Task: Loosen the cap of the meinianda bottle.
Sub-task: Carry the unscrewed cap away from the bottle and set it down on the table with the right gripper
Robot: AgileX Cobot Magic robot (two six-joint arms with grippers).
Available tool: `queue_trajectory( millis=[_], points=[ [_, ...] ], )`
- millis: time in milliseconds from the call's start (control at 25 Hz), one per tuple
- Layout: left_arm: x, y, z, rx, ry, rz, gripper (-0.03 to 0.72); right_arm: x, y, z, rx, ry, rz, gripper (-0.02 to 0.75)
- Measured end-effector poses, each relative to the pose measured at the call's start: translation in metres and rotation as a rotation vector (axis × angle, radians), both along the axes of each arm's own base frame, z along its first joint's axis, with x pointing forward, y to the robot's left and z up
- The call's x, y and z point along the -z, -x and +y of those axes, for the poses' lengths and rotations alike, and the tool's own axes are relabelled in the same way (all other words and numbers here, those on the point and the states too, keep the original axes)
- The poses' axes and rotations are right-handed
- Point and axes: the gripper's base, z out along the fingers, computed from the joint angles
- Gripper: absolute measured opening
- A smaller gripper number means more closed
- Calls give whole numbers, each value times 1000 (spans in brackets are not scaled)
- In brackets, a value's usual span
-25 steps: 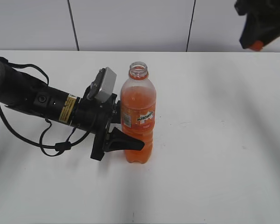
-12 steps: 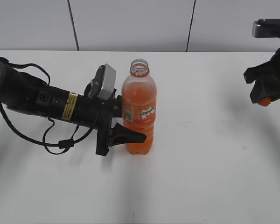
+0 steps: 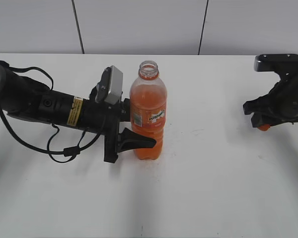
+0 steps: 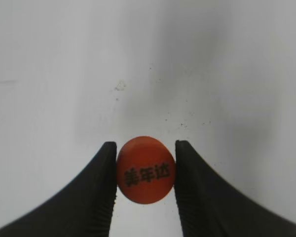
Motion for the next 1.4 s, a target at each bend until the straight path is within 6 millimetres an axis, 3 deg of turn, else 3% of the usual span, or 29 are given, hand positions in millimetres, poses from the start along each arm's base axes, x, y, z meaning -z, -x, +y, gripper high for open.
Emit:
queue_trajectory(
  millis=[280,440,680,920,1000,1400],
  points=[
    [0,0,0,-1,0,0,404,44,-11,1,15,5,27,270],
    [0,0,0,-1,0,0,404,55,-14,1,21,4,19,270],
    [0,0,0,-2,1,0,404,56,-15,1,22,3,12,293],
    [0,0,0,-18,3,27,404,56,-15,1,21,4,18,545],
    [0,-1,0,-29,2,48,404,56,-15,1,21,4,19,583],
    [0,0,0,-50,7,113,404,50,-15,1,22,1,2,589]
  ],
)
